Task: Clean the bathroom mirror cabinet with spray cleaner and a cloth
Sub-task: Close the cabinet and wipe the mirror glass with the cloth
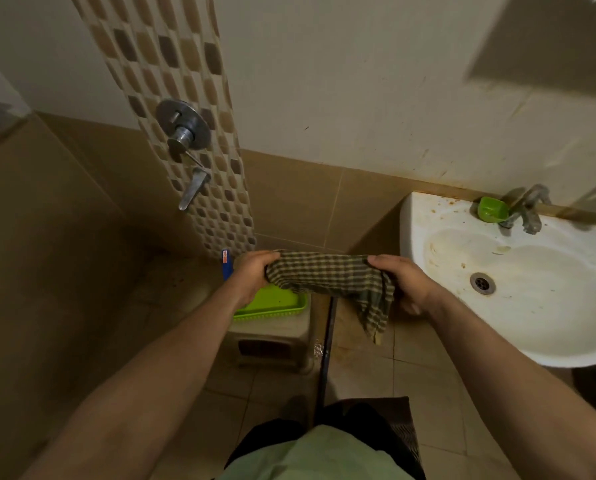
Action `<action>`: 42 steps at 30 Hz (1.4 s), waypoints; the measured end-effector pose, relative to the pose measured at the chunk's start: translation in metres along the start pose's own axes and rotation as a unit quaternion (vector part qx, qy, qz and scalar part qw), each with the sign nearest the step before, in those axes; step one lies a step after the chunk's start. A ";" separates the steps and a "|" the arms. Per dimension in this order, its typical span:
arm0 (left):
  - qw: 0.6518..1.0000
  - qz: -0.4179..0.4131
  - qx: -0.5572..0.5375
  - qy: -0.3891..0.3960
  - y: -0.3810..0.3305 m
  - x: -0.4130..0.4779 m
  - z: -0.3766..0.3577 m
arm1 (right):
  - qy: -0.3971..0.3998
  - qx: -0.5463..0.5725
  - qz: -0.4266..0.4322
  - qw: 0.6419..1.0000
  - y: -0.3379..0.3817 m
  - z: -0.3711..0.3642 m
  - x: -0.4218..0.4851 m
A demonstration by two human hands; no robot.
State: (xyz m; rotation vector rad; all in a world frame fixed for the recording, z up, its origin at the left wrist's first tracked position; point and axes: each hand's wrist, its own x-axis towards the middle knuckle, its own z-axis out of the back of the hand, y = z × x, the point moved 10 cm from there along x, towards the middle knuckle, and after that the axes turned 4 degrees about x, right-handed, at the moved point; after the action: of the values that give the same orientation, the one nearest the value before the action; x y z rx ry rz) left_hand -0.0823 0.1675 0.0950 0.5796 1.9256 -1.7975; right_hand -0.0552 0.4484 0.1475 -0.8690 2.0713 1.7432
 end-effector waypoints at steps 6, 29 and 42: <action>0.993 0.022 0.105 0.052 0.020 -0.008 -0.018 | -0.097 0.023 -0.033 0.994 0.002 0.023 -0.006; 0.988 -0.067 0.133 0.040 -0.008 -0.015 -0.060 | -0.151 0.002 0.120 0.981 -0.023 -0.023 0.035; 0.944 0.101 -0.314 -0.013 0.048 -0.011 -0.010 | 0.025 0.350 -0.120 0.929 -0.122 -0.081 0.077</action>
State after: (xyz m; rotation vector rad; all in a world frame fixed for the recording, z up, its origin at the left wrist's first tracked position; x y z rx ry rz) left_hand -0.0456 0.1810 0.0628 0.4952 2.1704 -0.9735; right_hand -0.0273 0.3407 0.0246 -0.8781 2.2540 0.7584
